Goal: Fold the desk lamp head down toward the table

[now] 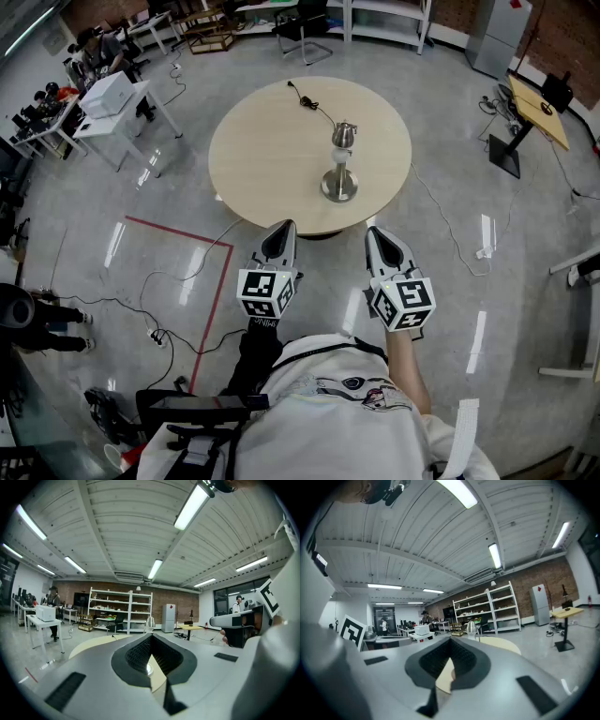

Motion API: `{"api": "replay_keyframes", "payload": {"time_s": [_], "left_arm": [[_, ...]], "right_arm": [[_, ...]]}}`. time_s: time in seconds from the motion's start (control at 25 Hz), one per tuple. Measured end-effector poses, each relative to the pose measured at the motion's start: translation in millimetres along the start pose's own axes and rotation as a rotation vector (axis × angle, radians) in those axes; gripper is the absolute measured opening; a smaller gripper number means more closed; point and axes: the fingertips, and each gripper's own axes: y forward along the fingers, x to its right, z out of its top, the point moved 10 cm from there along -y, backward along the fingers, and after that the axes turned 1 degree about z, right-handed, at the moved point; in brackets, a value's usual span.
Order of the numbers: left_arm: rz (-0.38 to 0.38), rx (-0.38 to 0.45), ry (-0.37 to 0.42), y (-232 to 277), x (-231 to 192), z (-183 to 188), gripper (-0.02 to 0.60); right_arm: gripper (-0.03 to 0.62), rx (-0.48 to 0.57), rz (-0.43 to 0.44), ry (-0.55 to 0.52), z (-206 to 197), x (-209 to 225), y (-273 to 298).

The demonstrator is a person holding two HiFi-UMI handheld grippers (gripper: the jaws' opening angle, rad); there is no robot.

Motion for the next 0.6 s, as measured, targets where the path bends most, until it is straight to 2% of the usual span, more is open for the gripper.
{"api": "replay_keyframes", "payload": {"time_s": [0.6], "left_arm": [[0.003,-0.008,-0.001,2.1,14.9,-3.2,0.002]], "right_arm": [[0.003,0.0,0.022,0.018,-2.8,9.7,-6.8]]}}
